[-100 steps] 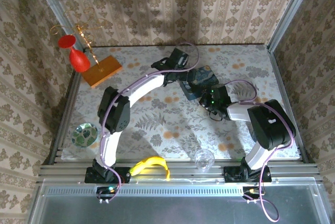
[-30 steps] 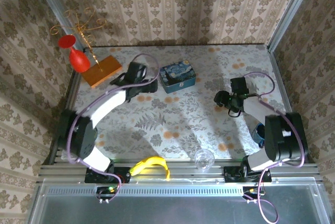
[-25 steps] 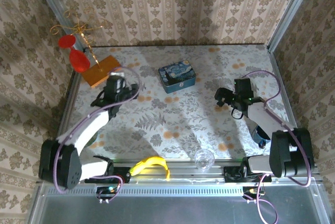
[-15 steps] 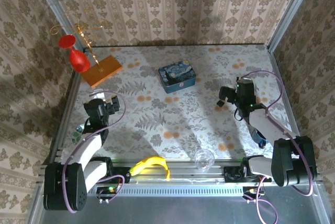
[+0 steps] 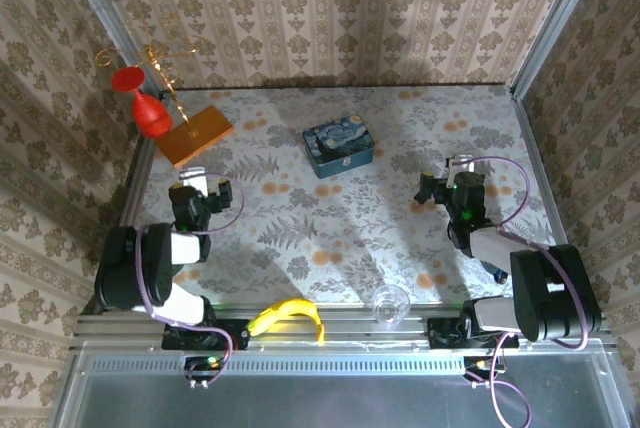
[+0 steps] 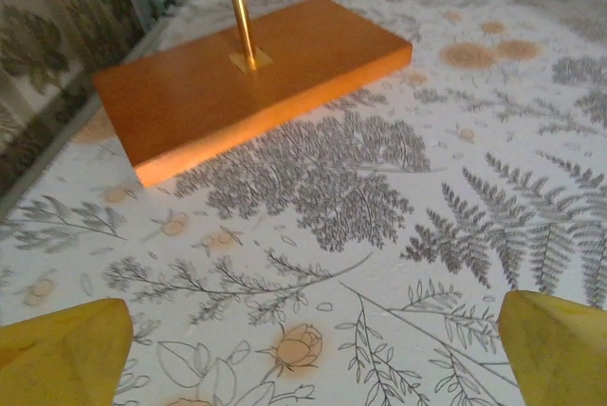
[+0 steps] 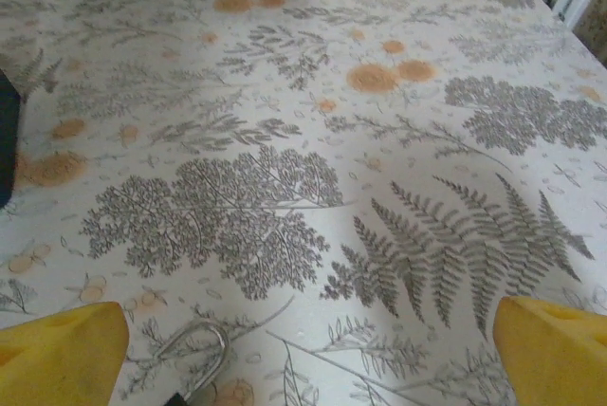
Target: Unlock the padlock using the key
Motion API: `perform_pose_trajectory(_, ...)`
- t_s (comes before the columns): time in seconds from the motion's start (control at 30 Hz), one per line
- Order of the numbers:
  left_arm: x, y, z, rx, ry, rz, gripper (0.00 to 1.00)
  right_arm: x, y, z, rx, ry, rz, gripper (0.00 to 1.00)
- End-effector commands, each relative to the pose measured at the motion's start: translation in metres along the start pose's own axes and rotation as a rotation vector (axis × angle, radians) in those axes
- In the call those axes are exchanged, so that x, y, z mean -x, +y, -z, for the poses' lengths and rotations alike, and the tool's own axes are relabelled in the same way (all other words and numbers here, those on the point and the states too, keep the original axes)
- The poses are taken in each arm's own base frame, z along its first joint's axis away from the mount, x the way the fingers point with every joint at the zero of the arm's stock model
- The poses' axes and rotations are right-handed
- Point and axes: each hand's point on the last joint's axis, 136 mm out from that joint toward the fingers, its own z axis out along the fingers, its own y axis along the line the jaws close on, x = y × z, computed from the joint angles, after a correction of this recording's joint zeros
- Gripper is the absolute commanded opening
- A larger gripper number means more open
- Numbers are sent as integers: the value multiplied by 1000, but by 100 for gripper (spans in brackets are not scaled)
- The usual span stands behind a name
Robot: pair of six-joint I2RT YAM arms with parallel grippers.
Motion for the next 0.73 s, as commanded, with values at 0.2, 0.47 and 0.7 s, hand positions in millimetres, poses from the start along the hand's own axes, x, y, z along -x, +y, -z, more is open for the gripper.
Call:
perform_pose_trajectory(0.2, 27, -22, -13, -145, -50, -59, 100, -2, -5, -26, 25, -54, -56, 100)
perform_pose_trajectory(0.47, 26, -25, -14, -138, -39, -75, 100, -3, -7, -25, 14, -51, -59, 100)
perform_pose_trajectory(0.7, 26, -19, -13, -114, -45, -58, 100, -3, -7, -25, 15, -51, -58, 100)
